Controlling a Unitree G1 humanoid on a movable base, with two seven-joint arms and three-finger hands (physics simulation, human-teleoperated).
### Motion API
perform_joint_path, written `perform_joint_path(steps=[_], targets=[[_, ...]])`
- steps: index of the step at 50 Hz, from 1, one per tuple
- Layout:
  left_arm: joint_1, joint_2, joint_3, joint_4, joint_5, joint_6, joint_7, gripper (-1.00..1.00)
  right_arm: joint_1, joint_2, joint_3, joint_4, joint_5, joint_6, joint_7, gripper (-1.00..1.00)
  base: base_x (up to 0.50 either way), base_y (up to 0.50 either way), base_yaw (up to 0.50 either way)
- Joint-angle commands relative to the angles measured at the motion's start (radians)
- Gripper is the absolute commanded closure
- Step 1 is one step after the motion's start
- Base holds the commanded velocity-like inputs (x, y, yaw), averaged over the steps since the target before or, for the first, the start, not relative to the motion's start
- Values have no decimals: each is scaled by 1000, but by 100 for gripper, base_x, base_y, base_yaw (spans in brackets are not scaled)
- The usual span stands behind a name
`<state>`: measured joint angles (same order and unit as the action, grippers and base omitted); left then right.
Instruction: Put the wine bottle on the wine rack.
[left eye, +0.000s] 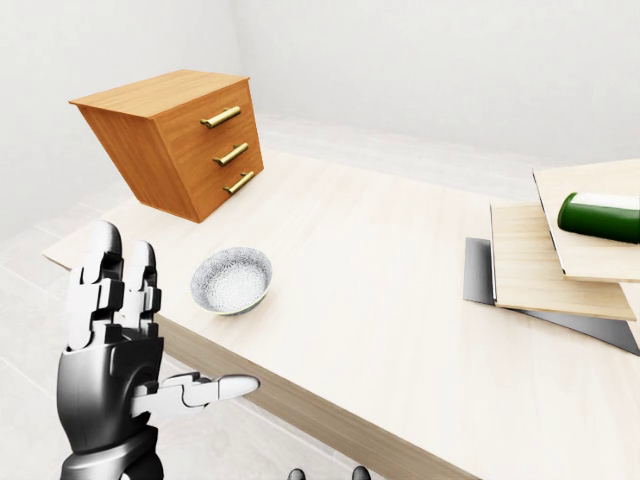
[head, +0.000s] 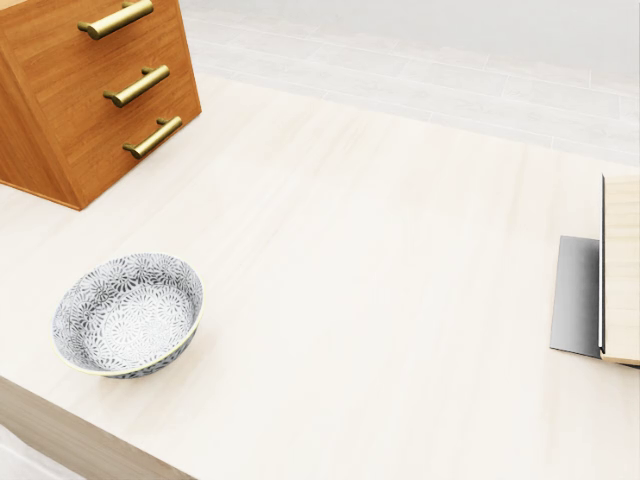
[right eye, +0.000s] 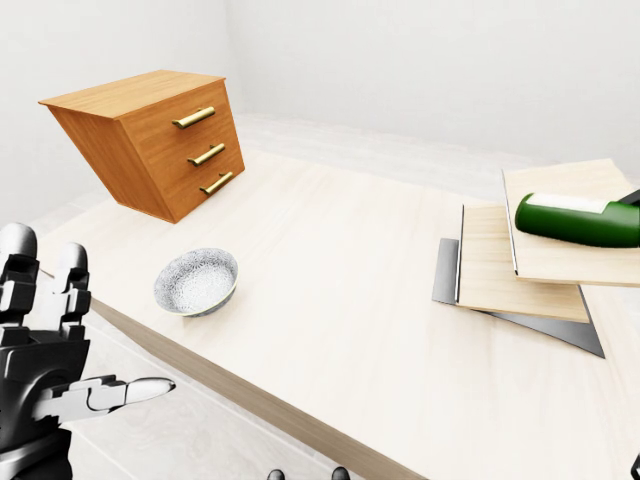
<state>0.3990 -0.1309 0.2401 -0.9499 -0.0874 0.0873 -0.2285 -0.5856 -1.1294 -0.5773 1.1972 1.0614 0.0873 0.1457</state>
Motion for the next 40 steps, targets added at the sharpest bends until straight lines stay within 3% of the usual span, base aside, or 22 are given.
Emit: perform_joint_path(steps=[1,8,9,10,11,40], targets=[[1,2,-5,12,1,0,1,-100,37,37,57,31,-16,0,-10,0,0,0,0],[4,3,-3,19,-2,0,1,-100,45,29,54,26,-12,0,-18,-70,0,0,0],[5,3,-5,18,-1,0,1,-100,45,29,54,26,-12,0,-18,-70,0,0,0],[6,2,-4,17,-2,0,1,-100,45,29,53,27,-11,0,-19,-97,0,0,0],[6,2,-5,16,-2,0,1,-100,46,28,53,27,-11,0,-19,-100,0,0,0],[18,0,-7,22,-3,0,-2,-100,45,14,52,24,-9,0,-41,-100,0,0,0]])
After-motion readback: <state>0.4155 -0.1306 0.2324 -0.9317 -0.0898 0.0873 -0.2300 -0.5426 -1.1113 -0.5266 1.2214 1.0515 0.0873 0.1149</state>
